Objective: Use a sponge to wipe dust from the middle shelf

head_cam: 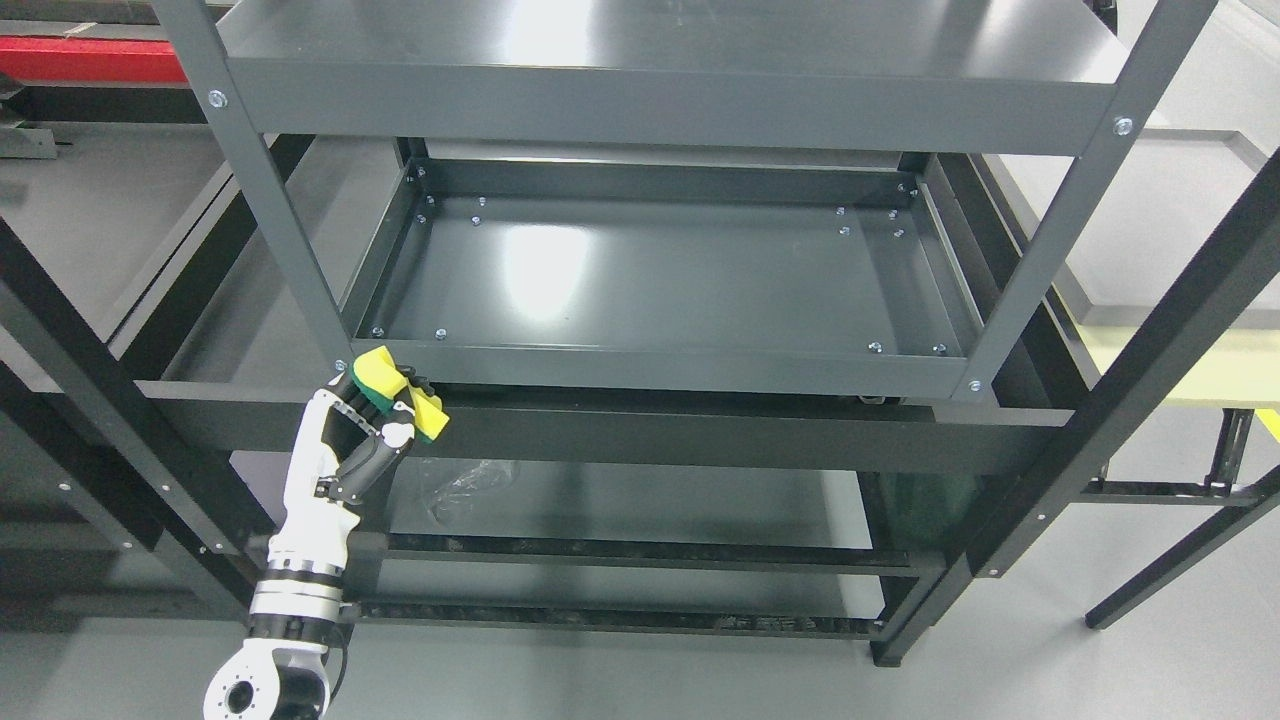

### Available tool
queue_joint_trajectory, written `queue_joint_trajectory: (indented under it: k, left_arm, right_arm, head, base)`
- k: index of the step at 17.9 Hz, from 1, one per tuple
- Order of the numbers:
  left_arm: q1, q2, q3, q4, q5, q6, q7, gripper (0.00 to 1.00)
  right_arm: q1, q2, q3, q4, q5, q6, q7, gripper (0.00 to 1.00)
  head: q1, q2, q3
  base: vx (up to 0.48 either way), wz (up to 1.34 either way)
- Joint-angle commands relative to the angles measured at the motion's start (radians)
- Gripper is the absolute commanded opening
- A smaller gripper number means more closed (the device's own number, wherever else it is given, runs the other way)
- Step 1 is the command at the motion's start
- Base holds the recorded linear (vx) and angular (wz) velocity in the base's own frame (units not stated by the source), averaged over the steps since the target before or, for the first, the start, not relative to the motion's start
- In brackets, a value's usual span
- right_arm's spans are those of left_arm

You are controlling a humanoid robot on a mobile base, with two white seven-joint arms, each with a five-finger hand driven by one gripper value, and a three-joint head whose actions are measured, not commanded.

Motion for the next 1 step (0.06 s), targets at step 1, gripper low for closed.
queue_joint_trajectory:
  k: [1]
  left_arm:
    - [0.009, 0.01, -0.015, -0.028, 0.0, 0.002, 0.001, 0.0]
  right_arm:
    - [0.0, -0.017, 0.0, -0.017, 0.0, 0.072, 0.001, 1.0]
  head:
    - [0.0, 0.0, 0.0]
  base:
    - [0.0, 0.0]
